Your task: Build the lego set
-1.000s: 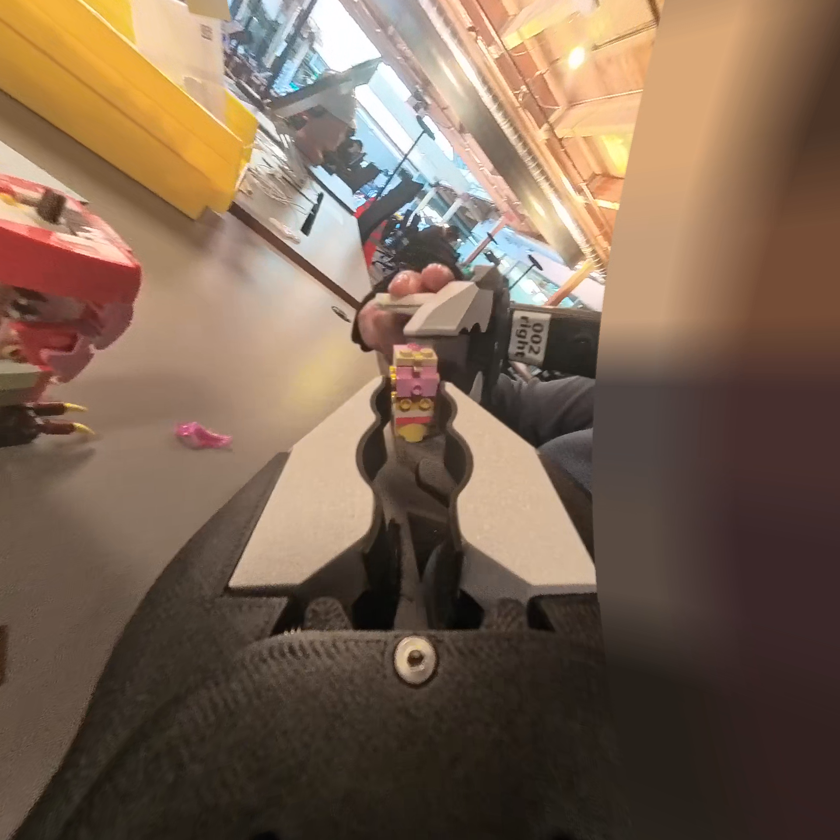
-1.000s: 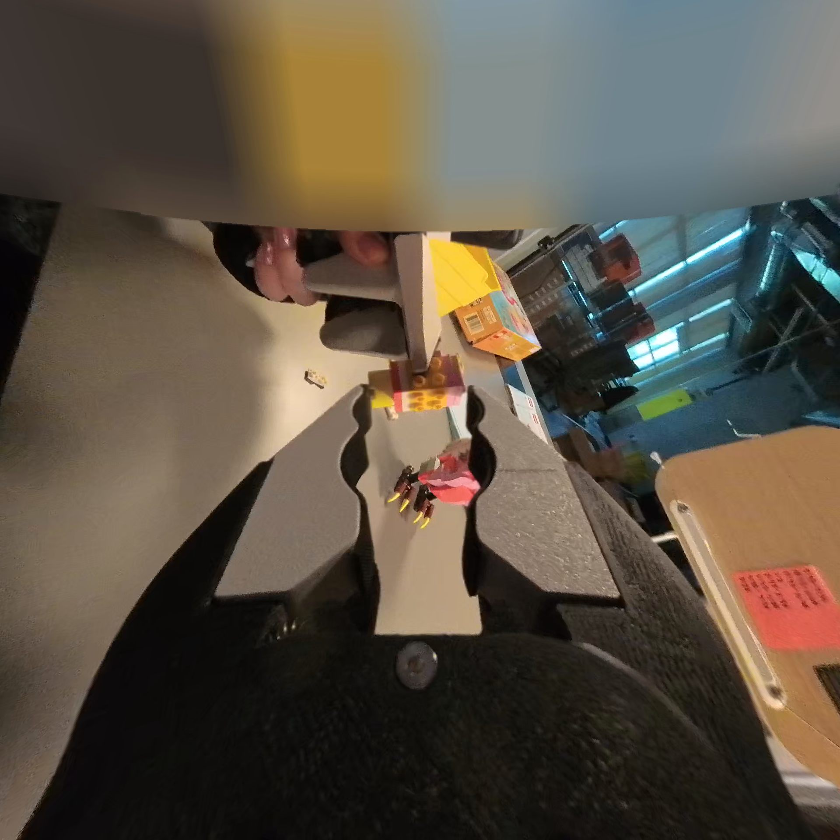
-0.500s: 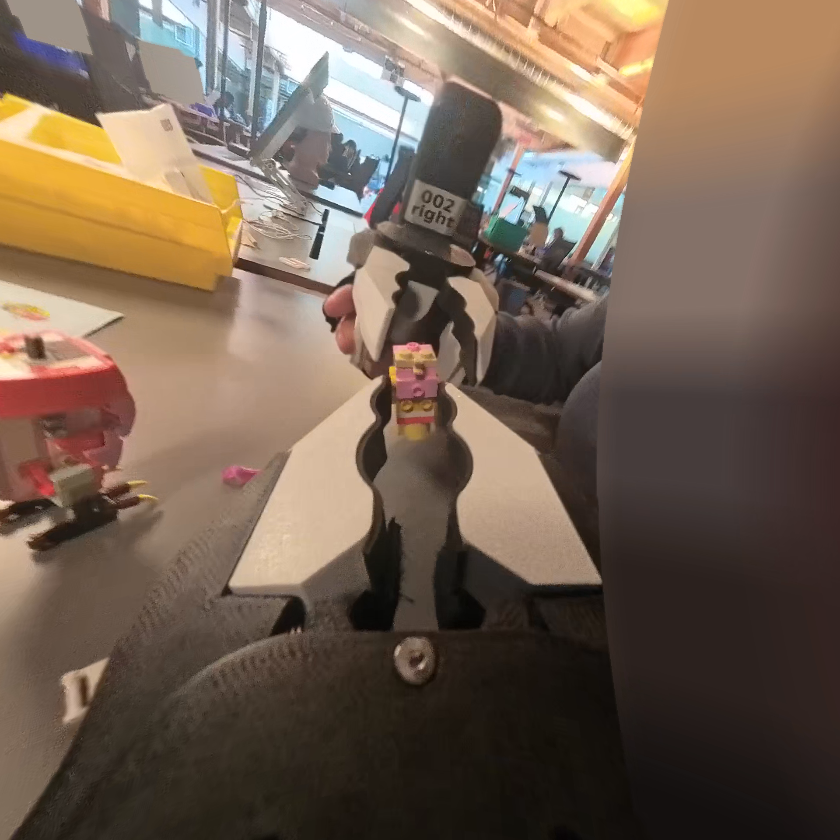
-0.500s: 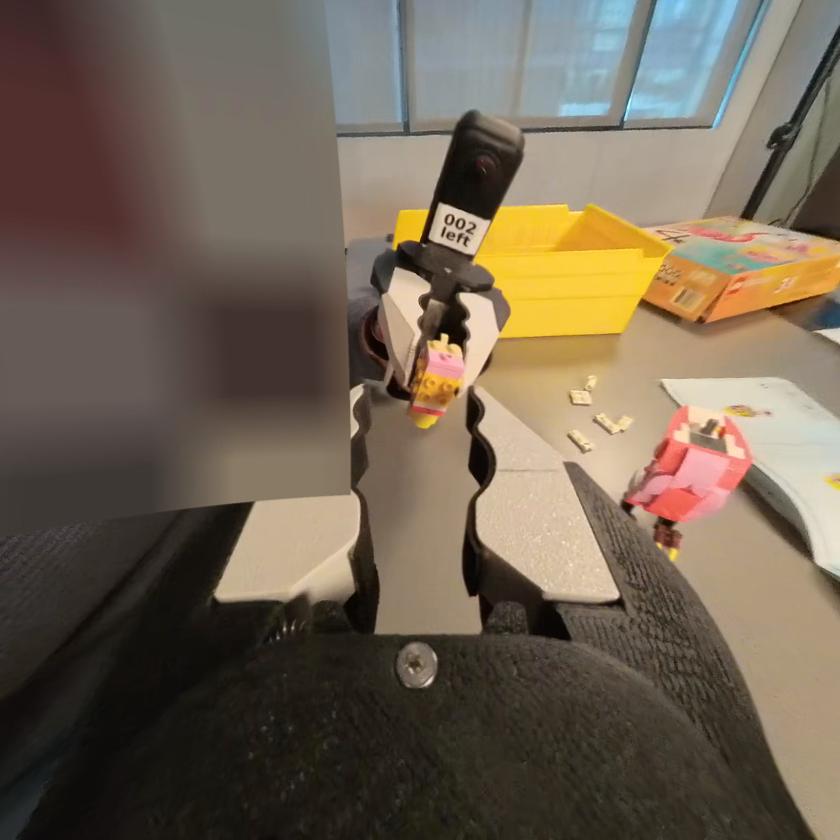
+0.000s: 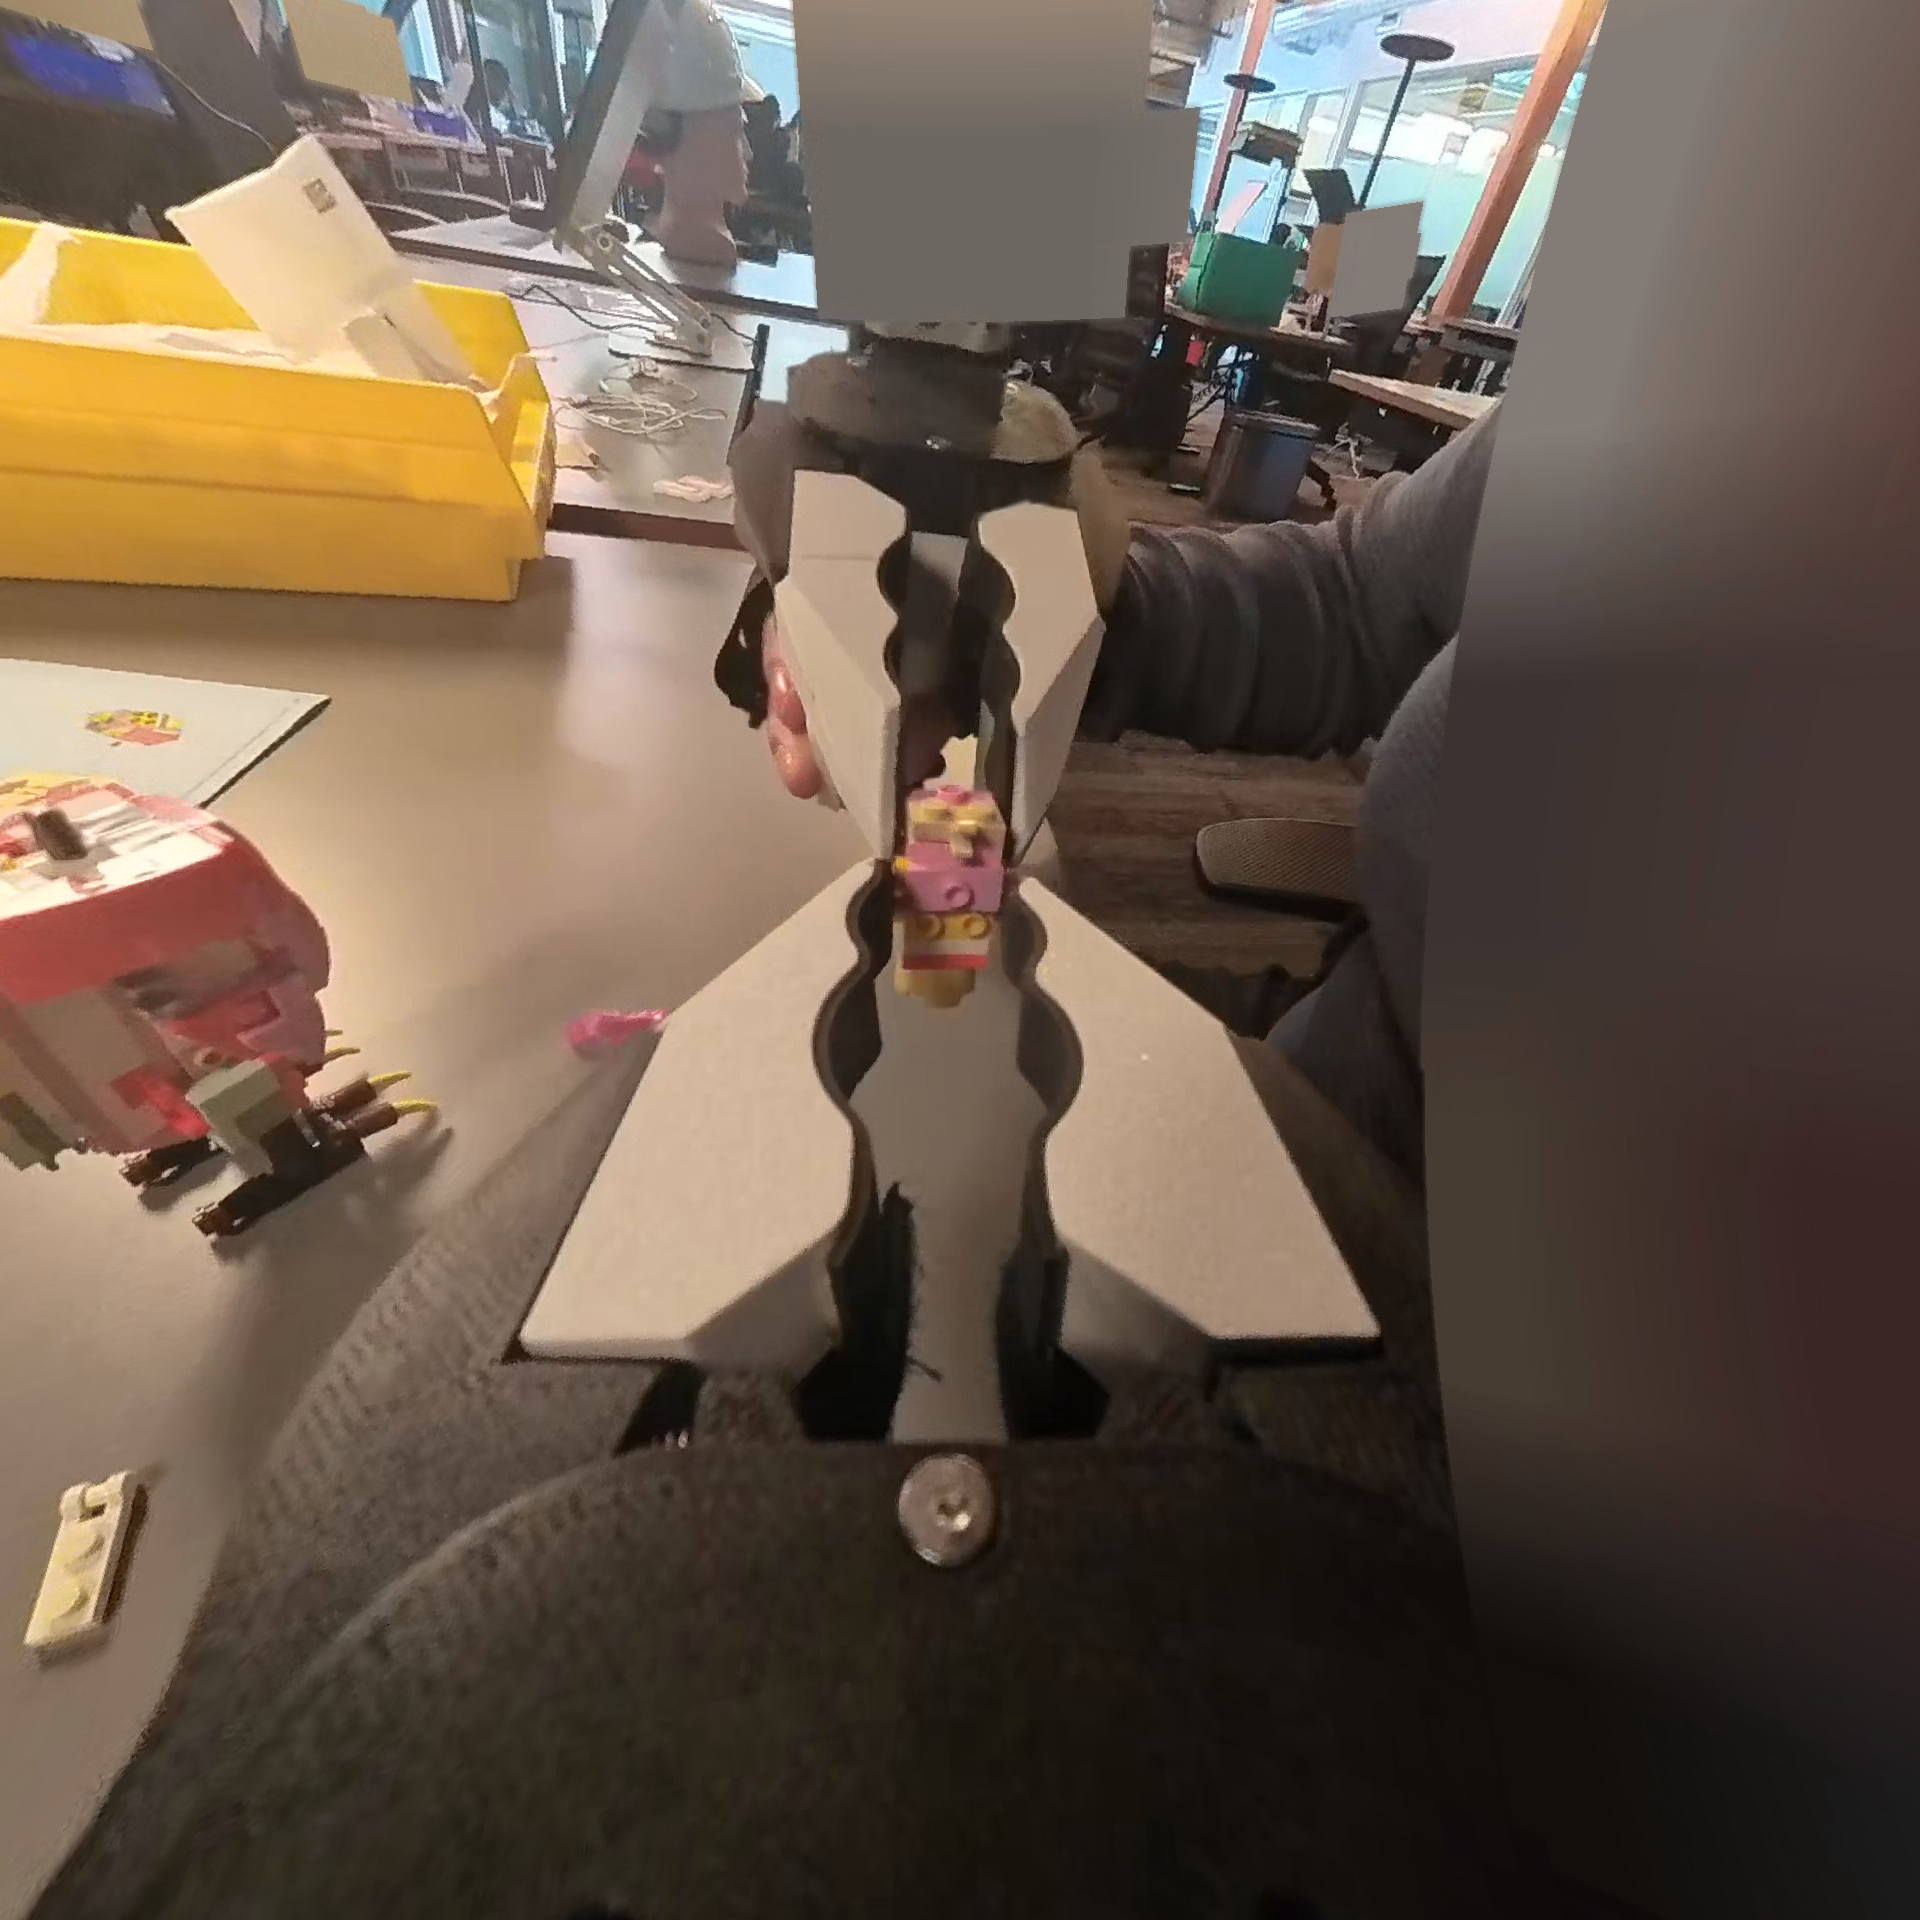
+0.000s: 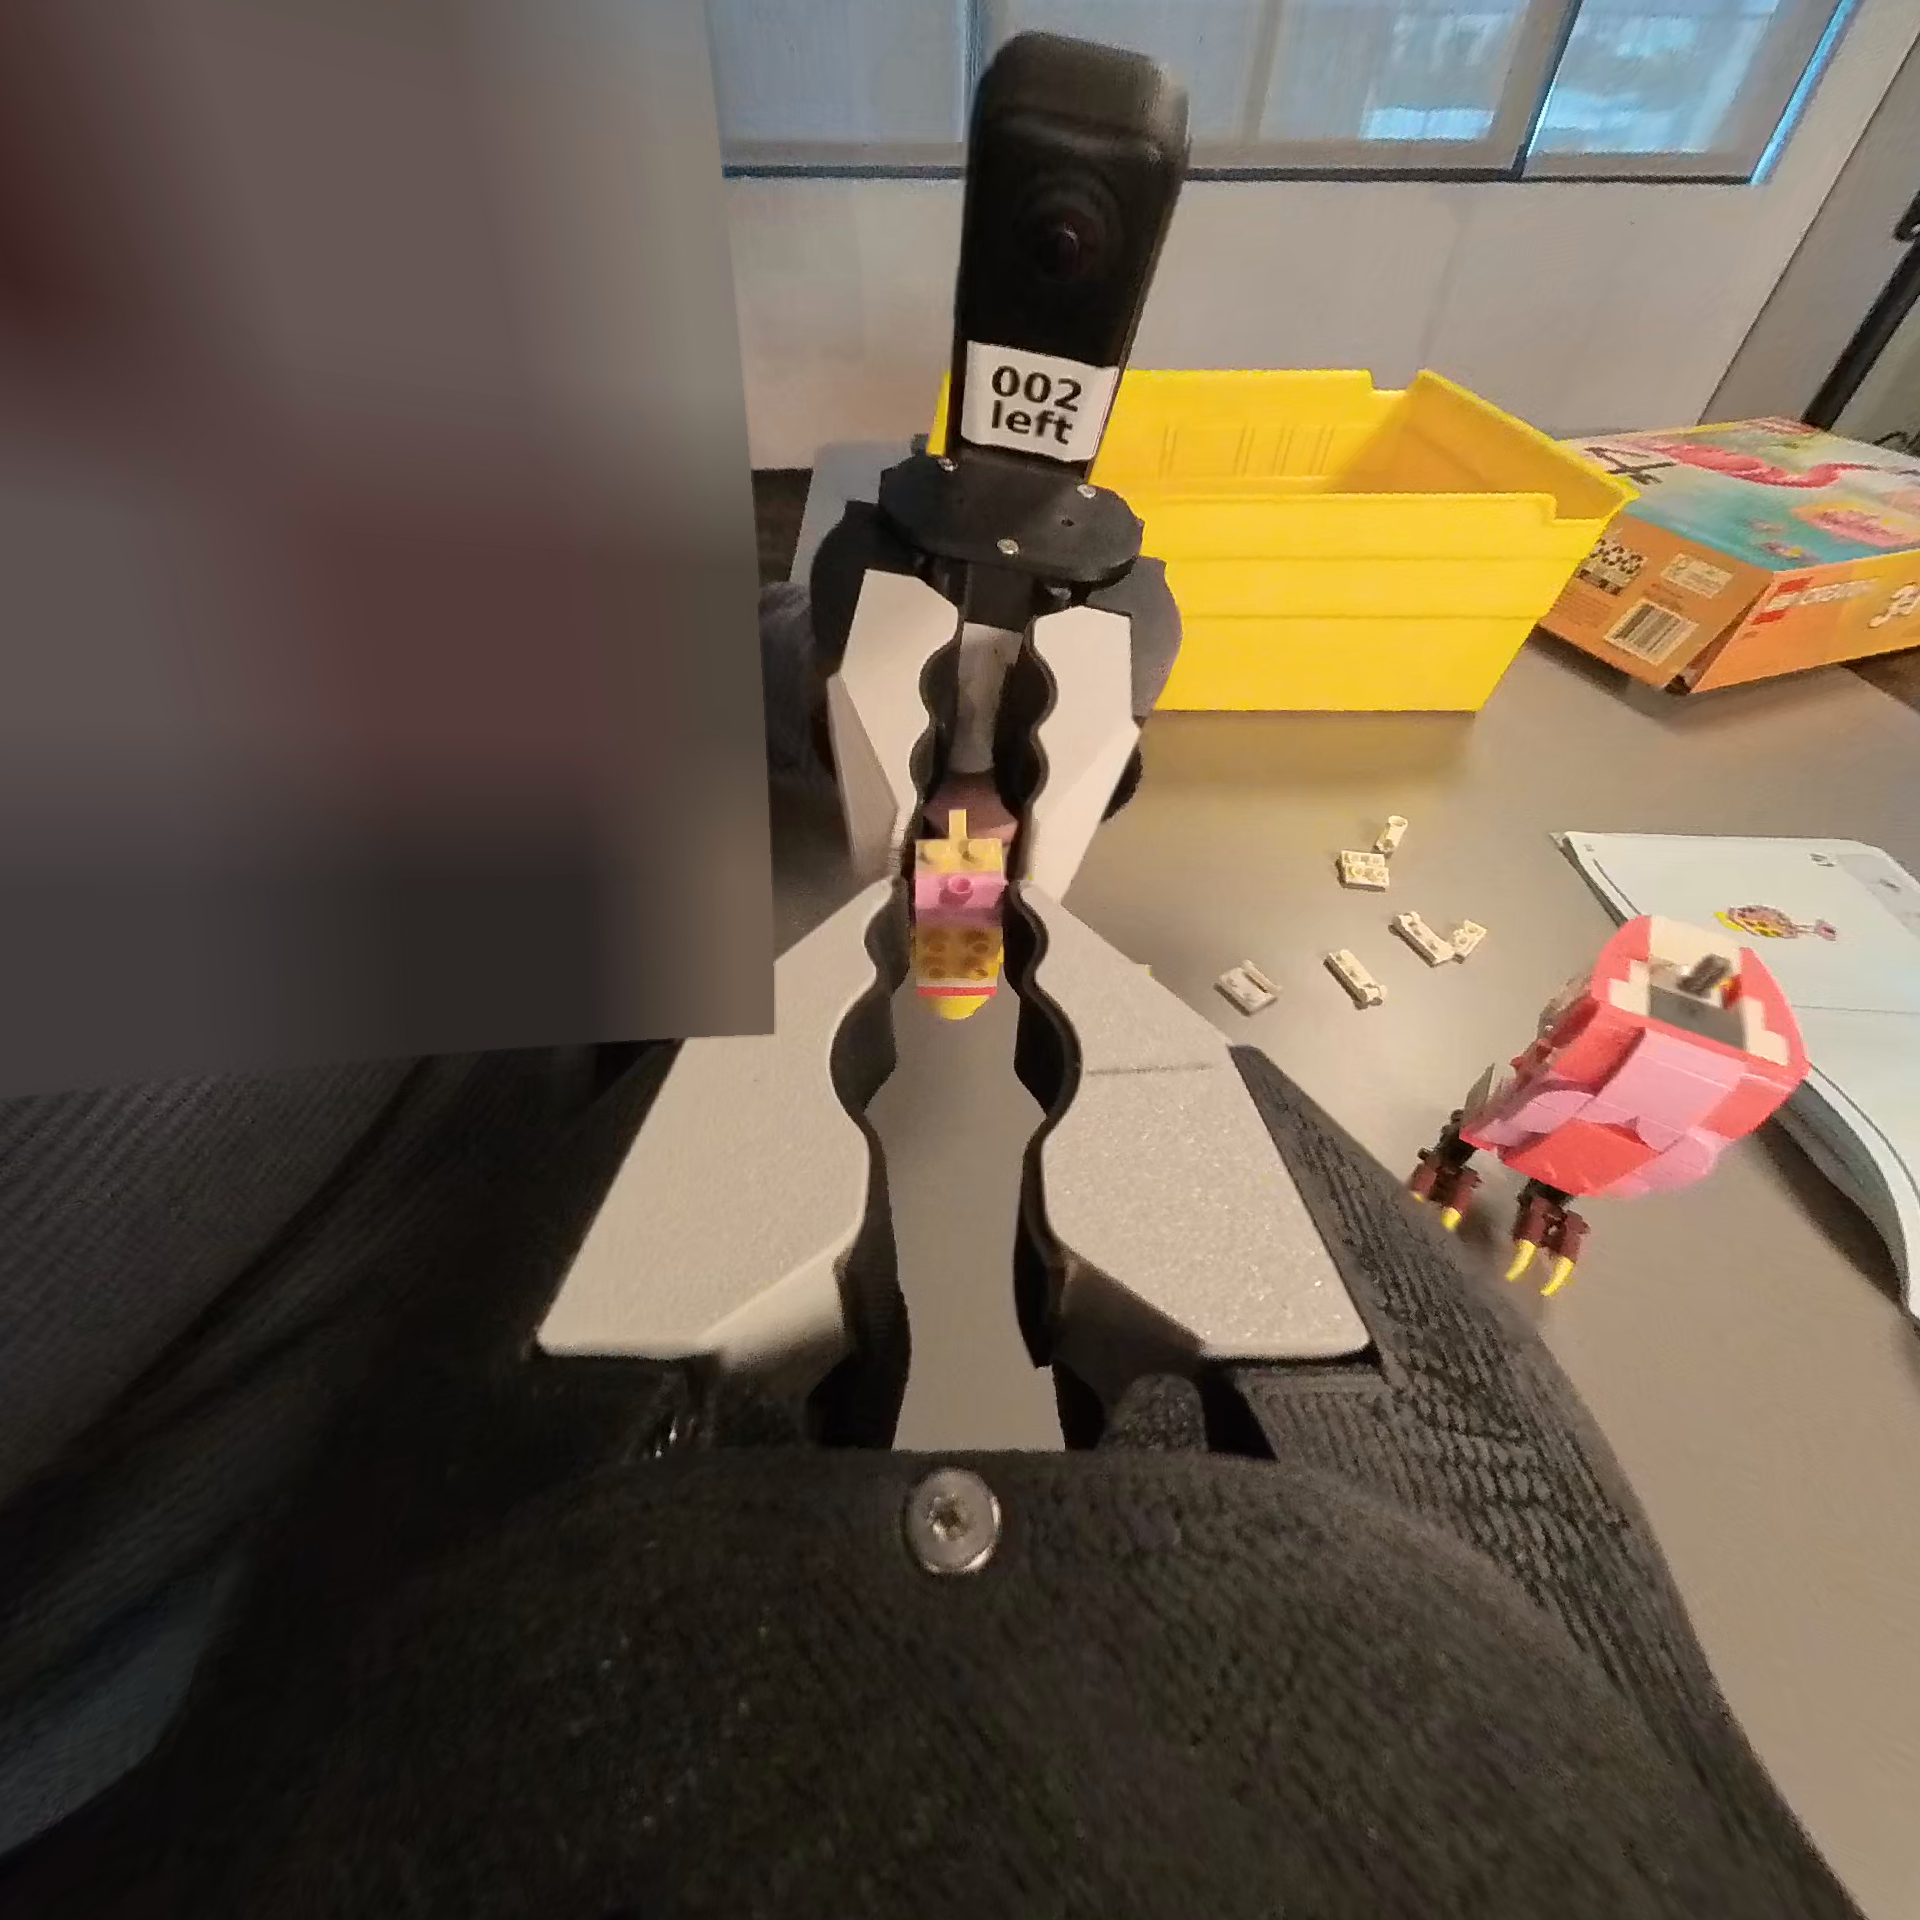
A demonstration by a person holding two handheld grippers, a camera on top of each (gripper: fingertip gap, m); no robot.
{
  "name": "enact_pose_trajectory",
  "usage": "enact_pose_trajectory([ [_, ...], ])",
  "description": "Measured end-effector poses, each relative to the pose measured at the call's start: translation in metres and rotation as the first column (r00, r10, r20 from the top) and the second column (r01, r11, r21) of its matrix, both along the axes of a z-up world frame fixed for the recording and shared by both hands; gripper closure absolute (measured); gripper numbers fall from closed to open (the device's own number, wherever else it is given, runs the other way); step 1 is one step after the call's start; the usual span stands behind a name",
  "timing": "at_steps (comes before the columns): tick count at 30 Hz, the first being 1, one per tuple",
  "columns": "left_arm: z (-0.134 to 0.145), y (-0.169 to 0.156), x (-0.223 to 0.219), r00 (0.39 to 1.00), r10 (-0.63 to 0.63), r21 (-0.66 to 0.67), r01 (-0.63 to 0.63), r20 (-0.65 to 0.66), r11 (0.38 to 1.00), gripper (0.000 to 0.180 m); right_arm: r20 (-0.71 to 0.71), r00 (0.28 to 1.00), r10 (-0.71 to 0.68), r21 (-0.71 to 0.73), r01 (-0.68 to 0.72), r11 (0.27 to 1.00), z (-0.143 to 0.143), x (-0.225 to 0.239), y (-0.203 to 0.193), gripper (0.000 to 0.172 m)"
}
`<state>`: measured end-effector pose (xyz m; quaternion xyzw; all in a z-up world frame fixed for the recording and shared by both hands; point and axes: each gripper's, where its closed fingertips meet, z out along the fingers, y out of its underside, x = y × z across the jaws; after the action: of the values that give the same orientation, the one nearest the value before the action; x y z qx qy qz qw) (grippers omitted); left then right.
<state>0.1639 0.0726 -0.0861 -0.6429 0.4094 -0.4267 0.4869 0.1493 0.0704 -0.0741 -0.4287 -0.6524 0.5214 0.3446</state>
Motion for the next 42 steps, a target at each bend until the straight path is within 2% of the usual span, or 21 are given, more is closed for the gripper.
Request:
enact_pose_trajectory([
  [1, -0.001, 0.002, -0.001, 1.0, 0.011, -0.015, -0.011, 0.001, 1.0, 0.161, 0.0, 1.0, -0.004, 0.018, 0.004, 1.0, -0.002, 0.0, 0.001, 0.157],
  [5, -0.015, 0.013, -0.01, 0.998, 0.064, -0.117, -0.065, -0.009, 0.991, 0.132, 0.072, 0.996, -0.055, 0.06, 0.05, 0.997, -0.023, 0.0, 0.02, 0.157],
  [11, -0.003, 0.038, -0.045, 0.962, 0.259, -0.074, -0.253, 0.087, 0.965, 0.134, 0.195, 0.978, -0.08, 0.078, 0.066, 0.995, -0.059, 0.0, 0.037, 0.157],
  [16, 0.004, 0.048, -0.067, 0.922, 0.36, -0.048, -0.356, 0.141, 0.933, 0.135, 0.254, 0.965, -0.059, 0.083, 0.039, 0.996, -0.076, 0.002, 0.038, 0.157],
  [21, 0.003, 0.052, -0.072, 0.912, 0.39, -0.02, -0.391, 0.127, 0.92, 0.132, 0.253, 0.966, -0.046, 0.079, 0.027, 0.996, -0.077, 0.005, 0.04, 0.156],
  [30, 0.002, 0.055, -0.073, 0.904, 0.406, -0.031, -0.406, 0.135, 0.913, 0.118, 0.214, 0.976, -0.036, 0.041, 0.028, 0.999, -0.069, 0.01, 0.04, 0.128],
  [33, 0.003, 0.058, -0.078, 0.887, 0.441, -0.007, -0.444, 0.137, 0.896, 0.116, 0.123, 0.992, -0.04, -0.008, 0.042, 0.999, -0.053, 0.015, 0.047, 0.126],
  [35, 0.003, 0.06, -0.08, 0.874, 0.47, 0.028, -0.477, 0.124, 0.879, 0.115, -0.025, 0.995, -0.101, -0.069, 0.099, 0.993, -0.028, 0.017, 0.064, 0.13],
  [37, 0.004, 0.062, -0.083, 0.857, 0.504, 0.086, -0.513, 0.103, 0.854, 0.115, -0.218, 0.936, -0.278, -0.15, 0.249, 0.957, 0.002, 0.017, 0.102, 0.14],
  [39, 0.005, 0.064, -0.086, 0.836, 0.543, 0.149, -0.549, 0.083, 0.823, 0.114, -0.363, 0.784, -0.503, -0.208, 0.458, 0.864, 0.018, 0.024, 0.153, 0.149],
  [42, 0.005, 0.066, -0.088, 0.813, 0.579, 0.234, -0.575, 0.06, 0.784, 0.115, -0.454, 0.595, -0.664, -0.172, 0.672, 0.72, 0.024, 0.034, 0.202, 0.157],
])
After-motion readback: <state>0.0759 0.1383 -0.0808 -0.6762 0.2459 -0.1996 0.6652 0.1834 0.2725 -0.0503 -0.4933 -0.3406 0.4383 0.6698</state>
